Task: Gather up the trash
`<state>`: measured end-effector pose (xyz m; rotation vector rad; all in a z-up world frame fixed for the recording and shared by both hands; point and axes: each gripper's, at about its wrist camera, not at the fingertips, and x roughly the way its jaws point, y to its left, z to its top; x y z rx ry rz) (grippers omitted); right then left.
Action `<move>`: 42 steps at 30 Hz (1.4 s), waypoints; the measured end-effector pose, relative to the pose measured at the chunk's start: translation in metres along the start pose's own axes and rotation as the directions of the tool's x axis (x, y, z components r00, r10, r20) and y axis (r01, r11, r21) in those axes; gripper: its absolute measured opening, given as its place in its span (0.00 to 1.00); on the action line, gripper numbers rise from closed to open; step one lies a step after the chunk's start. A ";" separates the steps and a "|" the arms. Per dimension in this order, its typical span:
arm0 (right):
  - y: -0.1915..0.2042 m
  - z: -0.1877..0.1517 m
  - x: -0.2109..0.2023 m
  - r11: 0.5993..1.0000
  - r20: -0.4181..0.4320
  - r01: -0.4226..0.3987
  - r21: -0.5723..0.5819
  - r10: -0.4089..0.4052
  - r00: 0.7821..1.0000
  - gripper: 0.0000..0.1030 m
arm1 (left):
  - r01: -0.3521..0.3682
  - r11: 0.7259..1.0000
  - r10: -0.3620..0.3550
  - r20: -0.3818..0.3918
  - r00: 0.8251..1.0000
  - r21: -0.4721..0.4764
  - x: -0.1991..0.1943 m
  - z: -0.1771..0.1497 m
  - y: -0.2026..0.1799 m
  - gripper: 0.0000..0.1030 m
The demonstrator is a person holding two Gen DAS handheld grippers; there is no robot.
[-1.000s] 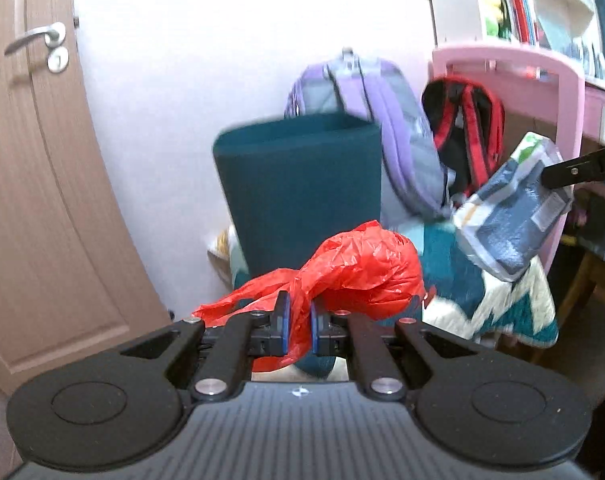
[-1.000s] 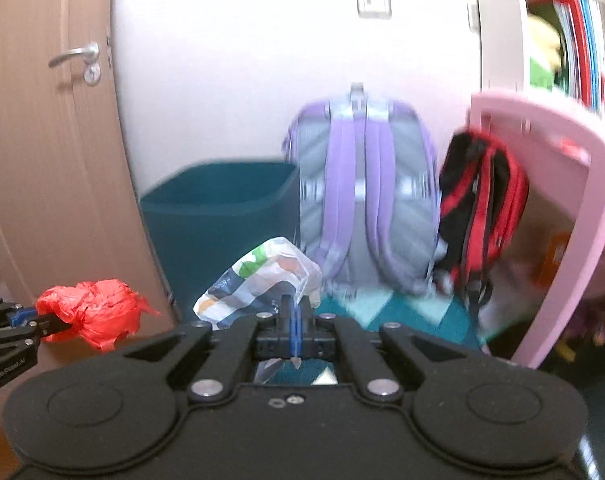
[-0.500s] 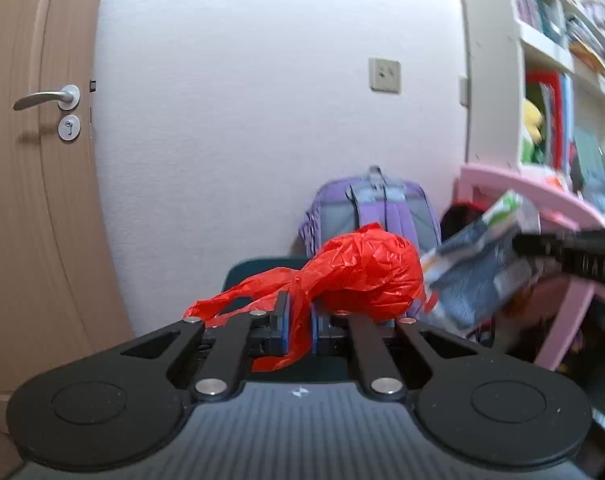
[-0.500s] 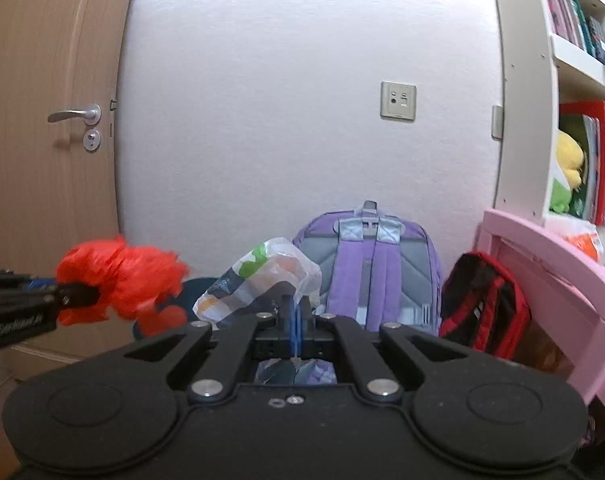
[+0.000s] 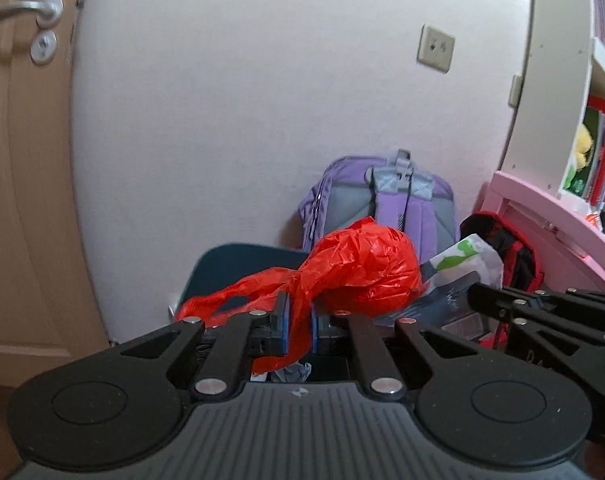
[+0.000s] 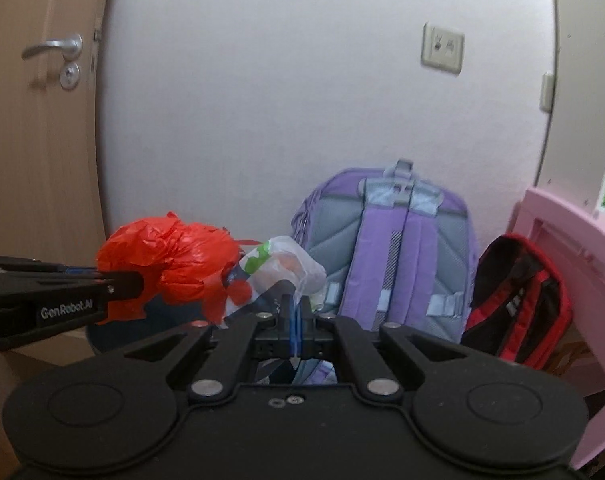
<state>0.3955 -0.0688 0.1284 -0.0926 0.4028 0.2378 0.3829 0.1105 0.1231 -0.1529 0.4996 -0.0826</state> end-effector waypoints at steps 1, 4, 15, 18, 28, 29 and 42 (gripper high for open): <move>0.001 0.000 0.007 1.000 -0.015 -0.007 -0.005 0.007 1.000 0.00 | -0.004 1.000 0.004 -0.011 1.000 0.005 0.008 0.000 0.001 0.09; 0.007 -0.003 0.027 0.999 -0.058 -0.025 -0.035 0.023 0.998 0.00 | -0.008 1.000 0.008 -0.049 0.999 0.012 0.031 -0.004 0.006 0.09; 0.018 -0.015 0.074 0.993 -0.224 -0.110 -0.051 0.096 0.970 0.07 | 0.002 1.000 0.000 -0.207 0.978 0.010 0.096 -0.013 0.020 0.09; 0.019 -0.017 0.078 0.993 -0.250 -0.114 -0.042 0.100 0.963 0.11 | 0.006 1.000 -0.002 -0.239 0.971 0.015 0.106 -0.015 0.018 0.09; 0.014 -0.013 0.073 0.991 -0.276 -0.135 -0.023 0.124 0.953 0.28 | 0.014 0.999 -0.001 -0.309 0.951 0.040 0.114 -0.021 0.009 0.09; 0.013 -0.013 0.070 0.991 -0.272 -0.135 -0.017 0.125 0.954 0.29 | 0.014 0.999 0.000 -0.308 0.951 0.041 0.113 -0.020 0.008 0.09; -0.003 -0.004 0.023 0.990 -0.220 -0.137 0.018 0.137 0.966 0.36 | 0.003 0.999 0.009 -0.271 0.963 0.044 0.071 -0.012 -0.001 0.12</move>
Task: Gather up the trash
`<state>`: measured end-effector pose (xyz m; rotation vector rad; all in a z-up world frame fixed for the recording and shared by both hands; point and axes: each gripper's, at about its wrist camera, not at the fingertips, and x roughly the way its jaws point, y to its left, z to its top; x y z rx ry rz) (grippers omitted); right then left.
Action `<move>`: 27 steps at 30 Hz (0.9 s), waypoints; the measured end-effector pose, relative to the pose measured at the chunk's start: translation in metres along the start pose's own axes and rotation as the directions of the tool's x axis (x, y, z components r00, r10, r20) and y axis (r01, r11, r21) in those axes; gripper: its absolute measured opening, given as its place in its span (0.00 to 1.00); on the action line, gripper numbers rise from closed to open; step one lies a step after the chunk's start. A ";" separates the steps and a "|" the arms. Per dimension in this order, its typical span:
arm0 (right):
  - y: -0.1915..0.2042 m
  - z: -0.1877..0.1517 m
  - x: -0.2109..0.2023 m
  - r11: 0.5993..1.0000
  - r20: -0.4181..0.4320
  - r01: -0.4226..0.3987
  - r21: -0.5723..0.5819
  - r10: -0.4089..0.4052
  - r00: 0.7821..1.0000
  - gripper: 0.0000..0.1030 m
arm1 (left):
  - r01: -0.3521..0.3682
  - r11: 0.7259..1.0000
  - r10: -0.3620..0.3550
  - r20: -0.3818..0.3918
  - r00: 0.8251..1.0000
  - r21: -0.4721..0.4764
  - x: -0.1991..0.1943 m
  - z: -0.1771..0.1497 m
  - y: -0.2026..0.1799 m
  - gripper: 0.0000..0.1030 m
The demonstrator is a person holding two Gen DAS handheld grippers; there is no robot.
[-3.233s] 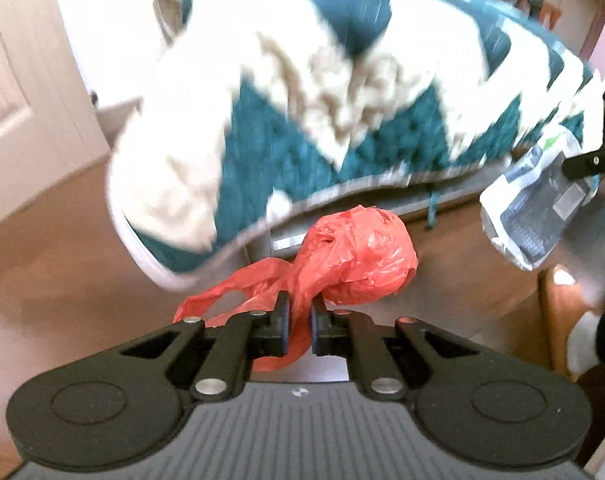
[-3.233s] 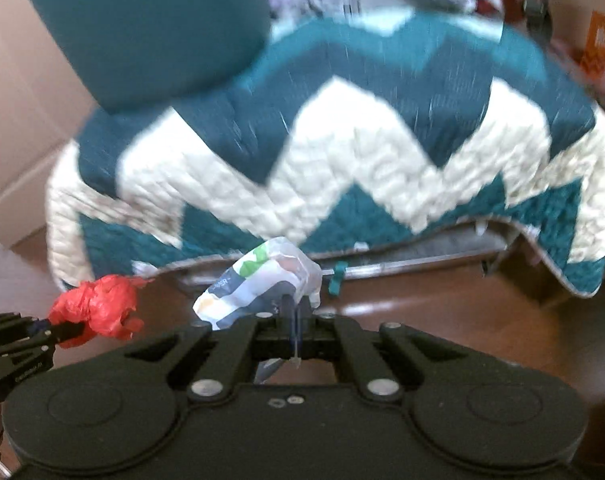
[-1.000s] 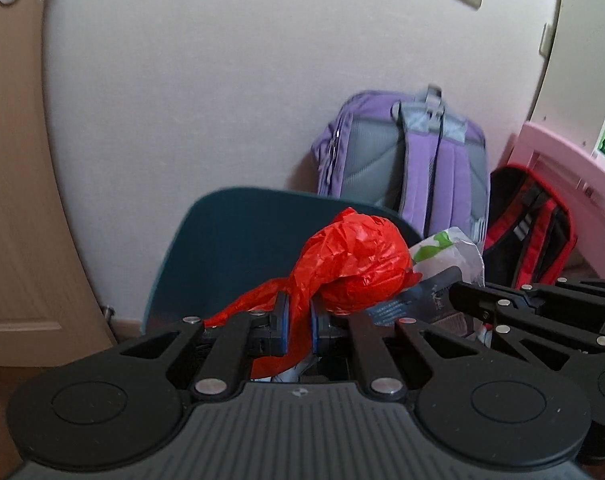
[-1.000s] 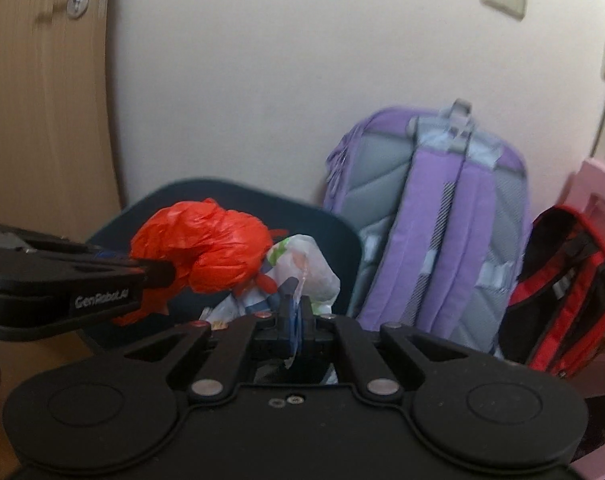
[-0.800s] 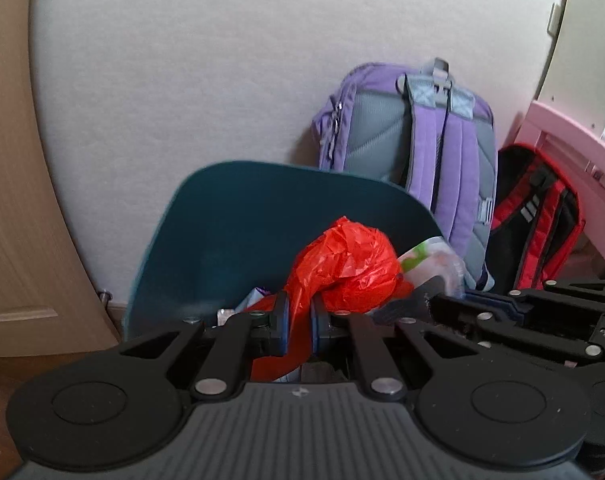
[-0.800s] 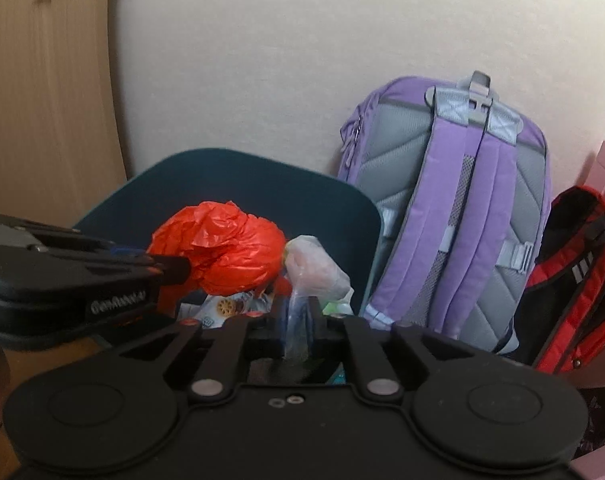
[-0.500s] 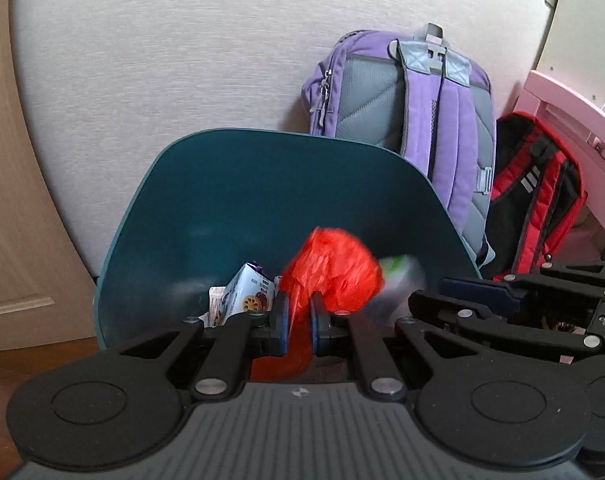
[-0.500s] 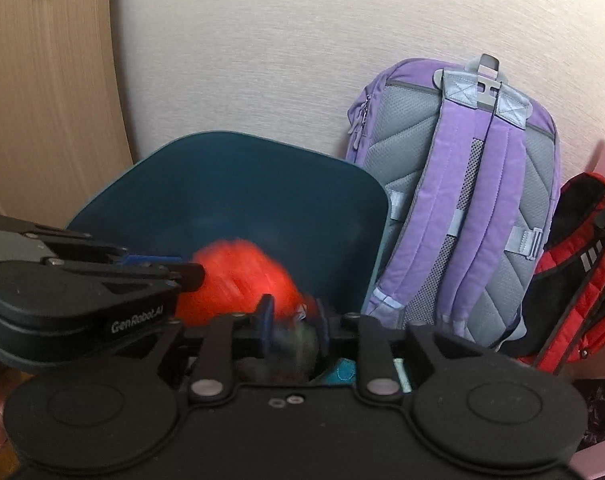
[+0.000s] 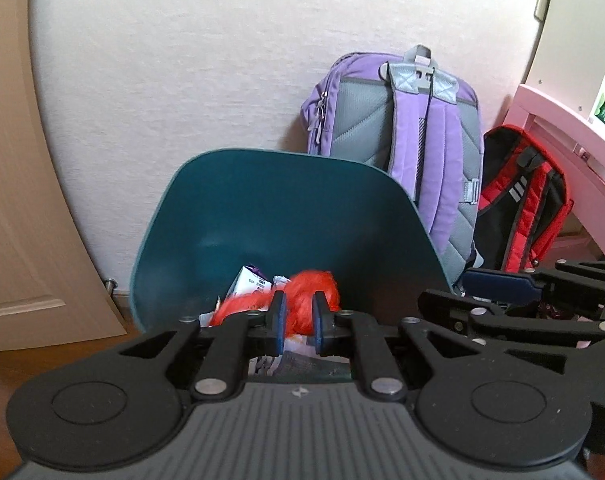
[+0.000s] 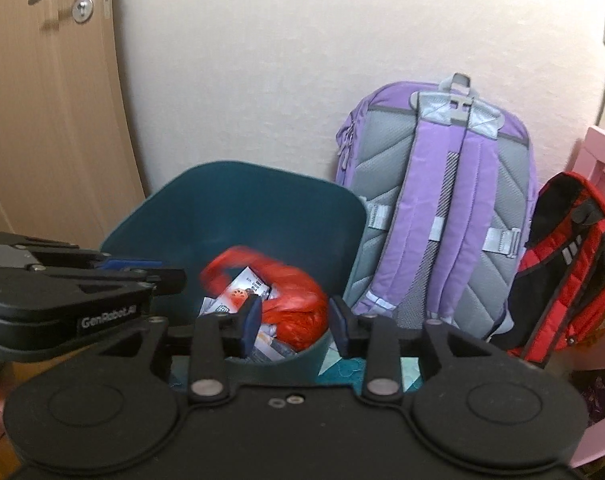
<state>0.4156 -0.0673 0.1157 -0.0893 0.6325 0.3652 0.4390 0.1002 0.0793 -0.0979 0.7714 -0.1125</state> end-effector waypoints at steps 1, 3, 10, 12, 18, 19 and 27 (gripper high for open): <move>-0.001 0.000 -0.006 1.000 0.005 -0.003 0.003 0.003 1.000 0.37 | -0.003 1.000 0.003 0.005 1.000 0.006 -0.005 -0.001 -0.001 0.12; -0.001 0.000 -0.016 1.000 0.016 -0.004 0.009 0.004 1.000 0.41 | -0.006 1.000 0.006 0.013 1.000 0.015 -0.015 -0.001 -0.003 0.12; -0.001 0.003 -0.059 1.000 0.060 -0.018 0.011 0.017 0.998 0.46 | -0.006 1.000 0.004 0.064 0.998 0.020 -0.056 0.000 -0.008 0.28; -0.001 0.005 -0.071 1.000 0.074 -0.022 0.011 0.021 0.997 0.47 | -0.015 1.000 0.012 0.094 0.995 0.024 -0.070 -0.001 -0.009 0.49; -0.003 0.009 -0.106 0.999 0.104 -0.046 0.011 0.045 0.994 0.50 | -0.031 0.999 0.024 0.161 0.987 0.043 -0.109 0.001 -0.015 0.69; -0.003 0.010 -0.111 0.999 0.107 -0.050 0.013 0.048 0.993 0.51 | -0.036 0.998 0.028 0.165 0.986 0.044 -0.114 0.001 -0.016 0.70; -0.001 0.007 -0.143 0.999 0.127 -0.052 0.002 0.052 0.991 0.54 | -0.031 0.999 0.025 0.196 0.980 0.029 -0.153 -0.004 -0.020 0.77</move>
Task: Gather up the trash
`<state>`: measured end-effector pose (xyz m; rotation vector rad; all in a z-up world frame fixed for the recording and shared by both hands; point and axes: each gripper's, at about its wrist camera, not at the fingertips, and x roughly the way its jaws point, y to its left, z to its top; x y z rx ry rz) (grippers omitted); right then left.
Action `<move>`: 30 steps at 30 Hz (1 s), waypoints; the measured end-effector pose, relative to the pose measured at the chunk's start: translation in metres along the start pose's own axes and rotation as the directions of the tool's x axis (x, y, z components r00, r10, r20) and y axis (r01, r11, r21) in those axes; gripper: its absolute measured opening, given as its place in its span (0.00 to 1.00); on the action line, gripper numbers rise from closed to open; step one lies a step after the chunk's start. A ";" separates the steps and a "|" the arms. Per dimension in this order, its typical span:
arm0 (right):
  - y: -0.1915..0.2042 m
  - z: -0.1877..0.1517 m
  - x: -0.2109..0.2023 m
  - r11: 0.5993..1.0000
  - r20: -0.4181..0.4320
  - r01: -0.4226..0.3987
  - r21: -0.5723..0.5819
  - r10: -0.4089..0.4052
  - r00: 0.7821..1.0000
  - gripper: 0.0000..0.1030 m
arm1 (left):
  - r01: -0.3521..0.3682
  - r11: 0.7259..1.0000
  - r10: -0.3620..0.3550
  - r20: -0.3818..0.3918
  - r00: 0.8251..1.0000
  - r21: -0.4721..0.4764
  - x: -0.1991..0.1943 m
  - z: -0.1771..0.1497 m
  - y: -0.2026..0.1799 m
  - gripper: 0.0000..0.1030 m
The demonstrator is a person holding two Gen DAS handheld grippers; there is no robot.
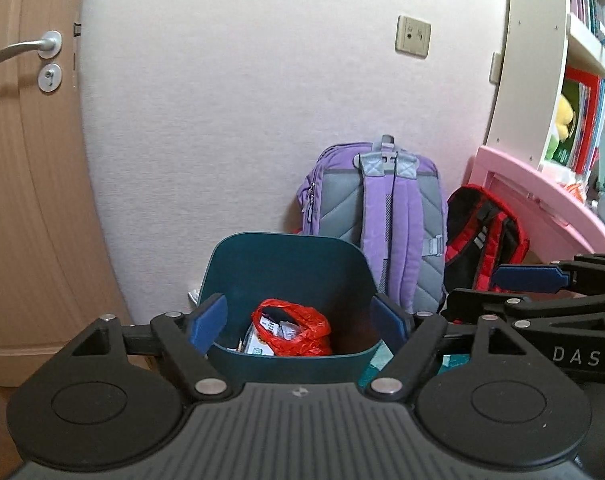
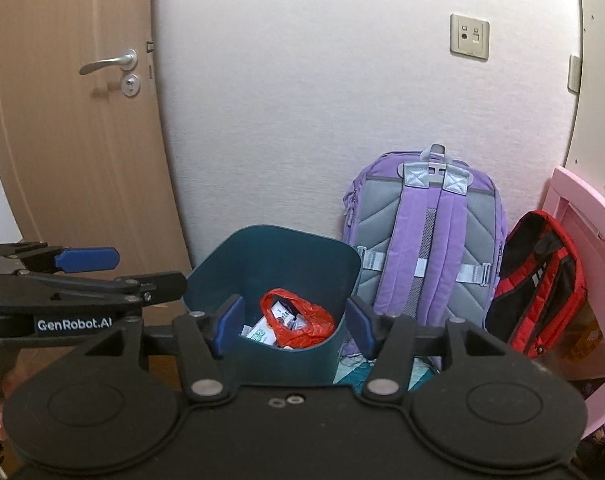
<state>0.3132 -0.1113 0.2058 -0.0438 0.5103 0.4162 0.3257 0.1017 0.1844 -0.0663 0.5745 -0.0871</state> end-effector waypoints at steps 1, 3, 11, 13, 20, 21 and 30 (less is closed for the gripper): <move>0.001 0.000 -0.003 1.000 0.002 0.000 -0.002 0.000 1.000 0.54 | -0.001 1.000 0.001 0.003 1.000 -0.005 -0.004 0.000 0.000 0.78; 0.002 -0.001 -0.010 1.000 0.007 -0.001 -0.004 0.001 1.000 0.55 | -0.005 1.000 0.005 0.010 1.000 -0.008 -0.012 0.000 -0.001 0.79; 0.005 -0.002 -0.028 1.000 0.007 -0.010 0.002 0.010 1.000 0.55 | -0.011 1.000 0.011 -0.007 1.000 -0.029 -0.035 -0.004 -0.004 0.94; 0.005 -0.003 -0.030 1.000 0.004 -0.013 0.007 0.013 1.000 0.55 | -0.015 0.999 0.015 -0.016 1.000 -0.028 -0.037 -0.004 -0.005 0.96; 0.006 -0.007 -0.036 1.000 -0.009 -0.013 0.013 0.014 1.000 0.56 | -0.030 0.999 0.029 -0.033 0.999 -0.017 -0.048 -0.010 -0.005 0.96; 0.006 -0.007 -0.037 1.000 -0.010 -0.015 0.016 0.015 1.000 0.56 | -0.036 0.999 0.035 -0.033 0.999 -0.014 -0.050 -0.011 -0.005 0.96; 0.008 -0.005 -0.044 1.000 -0.009 -0.009 0.013 0.009 1.000 0.56 | -0.037 0.999 0.037 -0.022 0.999 -0.004 -0.062 -0.009 -0.006 0.96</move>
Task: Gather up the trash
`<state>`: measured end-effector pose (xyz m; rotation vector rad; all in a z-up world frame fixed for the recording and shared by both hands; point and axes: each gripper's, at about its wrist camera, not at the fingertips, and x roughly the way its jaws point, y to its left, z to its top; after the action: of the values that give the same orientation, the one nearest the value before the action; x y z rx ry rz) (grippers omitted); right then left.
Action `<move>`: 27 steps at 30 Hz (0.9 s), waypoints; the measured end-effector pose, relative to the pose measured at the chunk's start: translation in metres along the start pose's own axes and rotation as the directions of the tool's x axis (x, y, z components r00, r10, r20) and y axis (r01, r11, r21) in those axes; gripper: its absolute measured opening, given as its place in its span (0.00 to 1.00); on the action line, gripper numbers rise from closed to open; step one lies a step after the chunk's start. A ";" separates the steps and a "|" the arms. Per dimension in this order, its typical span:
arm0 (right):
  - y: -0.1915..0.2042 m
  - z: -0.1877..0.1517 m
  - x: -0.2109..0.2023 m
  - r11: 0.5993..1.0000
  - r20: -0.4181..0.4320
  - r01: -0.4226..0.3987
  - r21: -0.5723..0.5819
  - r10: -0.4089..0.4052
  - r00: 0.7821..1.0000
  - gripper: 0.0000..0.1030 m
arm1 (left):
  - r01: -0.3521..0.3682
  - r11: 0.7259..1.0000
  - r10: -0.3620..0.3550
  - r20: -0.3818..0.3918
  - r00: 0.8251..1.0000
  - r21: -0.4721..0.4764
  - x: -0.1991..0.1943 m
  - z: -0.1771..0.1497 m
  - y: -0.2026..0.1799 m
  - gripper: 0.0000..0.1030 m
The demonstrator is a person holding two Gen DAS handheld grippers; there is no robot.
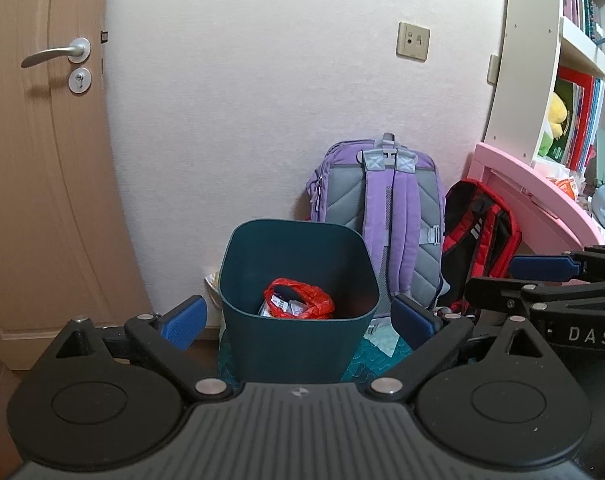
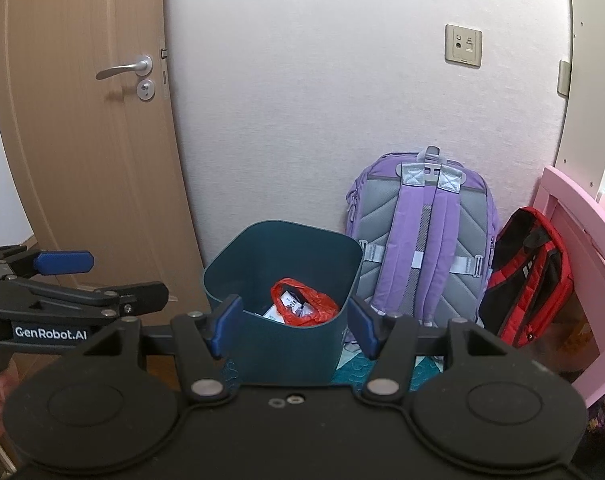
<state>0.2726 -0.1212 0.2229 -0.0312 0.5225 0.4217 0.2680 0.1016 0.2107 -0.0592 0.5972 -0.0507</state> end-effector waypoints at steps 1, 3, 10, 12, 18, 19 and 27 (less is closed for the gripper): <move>0.000 0.000 -0.001 1.000 0.001 0.002 -0.001 -0.002 1.000 0.56 | 0.001 1.000 -0.001 0.001 1.000 -0.003 -0.002 0.000 0.000 0.96; 0.000 0.000 -0.002 1.000 0.002 0.002 -0.001 -0.002 1.000 0.56 | 0.000 1.000 0.000 0.004 1.000 -0.005 -0.004 0.001 0.000 0.96; 0.000 0.000 -0.006 1.000 0.008 0.005 -0.004 -0.005 1.000 0.56 | -0.010 1.000 0.011 0.012 1.000 -0.003 -0.009 0.002 0.000 0.96; -0.001 -0.001 -0.006 1.000 0.004 0.004 -0.003 -0.004 1.000 0.56 | -0.011 1.000 0.011 0.013 1.000 -0.001 -0.011 0.002 0.000 0.96; 0.000 0.001 -0.006 1.000 -0.003 0.011 0.007 -0.011 1.000 0.56 | -0.019 1.000 0.019 0.007 1.000 0.008 -0.012 0.001 -0.001 0.96; 0.000 0.002 -0.006 1.000 -0.004 0.013 0.009 -0.013 1.000 0.56 | -0.019 1.000 0.019 0.008 1.000 0.009 -0.012 0.001 -0.001 0.96; -0.001 0.001 -0.007 1.000 -0.014 0.018 0.024 -0.018 1.000 0.56 | -0.021 1.000 0.021 0.005 1.000 0.013 -0.013 0.002 -0.003 0.96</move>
<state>0.2686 -0.1249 0.2270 -0.0153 0.5401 0.3978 0.2587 0.0994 0.2198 -0.0400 0.5930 -0.0341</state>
